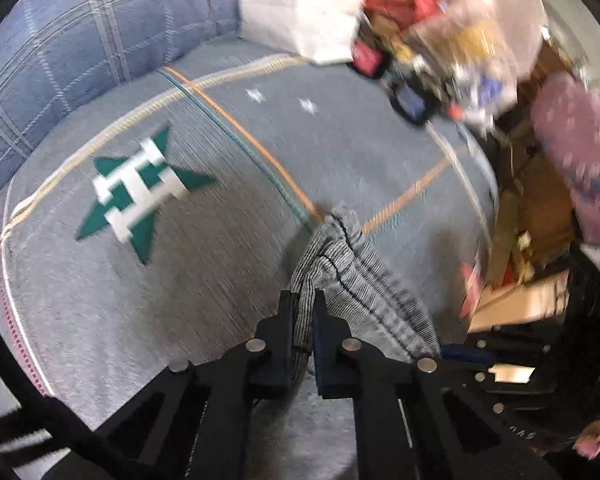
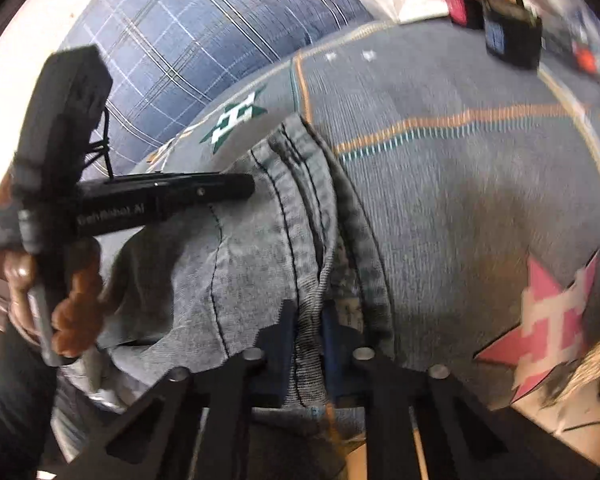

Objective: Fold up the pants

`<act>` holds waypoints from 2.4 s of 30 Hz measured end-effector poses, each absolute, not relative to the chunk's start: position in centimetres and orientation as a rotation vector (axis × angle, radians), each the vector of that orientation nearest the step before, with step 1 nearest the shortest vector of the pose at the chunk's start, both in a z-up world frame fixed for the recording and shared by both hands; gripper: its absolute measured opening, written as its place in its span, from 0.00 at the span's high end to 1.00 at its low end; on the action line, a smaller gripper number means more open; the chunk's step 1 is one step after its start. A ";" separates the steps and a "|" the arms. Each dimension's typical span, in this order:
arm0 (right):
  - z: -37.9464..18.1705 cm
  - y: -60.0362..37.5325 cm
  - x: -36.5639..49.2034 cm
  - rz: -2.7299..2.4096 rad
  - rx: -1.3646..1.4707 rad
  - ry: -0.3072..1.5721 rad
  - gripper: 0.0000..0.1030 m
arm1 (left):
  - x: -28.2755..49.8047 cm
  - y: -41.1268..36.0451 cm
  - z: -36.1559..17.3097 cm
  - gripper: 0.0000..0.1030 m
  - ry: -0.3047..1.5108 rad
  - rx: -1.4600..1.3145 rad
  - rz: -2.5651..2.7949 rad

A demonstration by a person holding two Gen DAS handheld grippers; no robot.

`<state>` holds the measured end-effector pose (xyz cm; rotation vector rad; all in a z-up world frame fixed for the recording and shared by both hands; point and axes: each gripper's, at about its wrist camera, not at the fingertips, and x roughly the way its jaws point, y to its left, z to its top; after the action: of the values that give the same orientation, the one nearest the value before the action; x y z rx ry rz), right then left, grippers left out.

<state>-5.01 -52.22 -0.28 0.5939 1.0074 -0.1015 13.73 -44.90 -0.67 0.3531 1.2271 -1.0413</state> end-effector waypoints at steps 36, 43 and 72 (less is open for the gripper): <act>12.8 -38.1 -2.4 0.252 0.661 0.590 0.10 | 7.9 -5.6 6.5 0.33 0.997 -0.192 -0.361; 10.6 -27.1 2.0 0.452 0.669 0.701 0.10 | 7.3 6.8 2.0 0.33 1.046 -0.429 -0.152; 3.2 -17.2 2.3 0.391 0.399 0.868 0.37 | 3.4 7.7 -7.5 0.34 1.227 -0.720 -0.174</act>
<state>2.30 -17.23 3.17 0.3994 0.8684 0.3909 3.45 7.72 -7.52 -0.7204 1.2273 -0.1743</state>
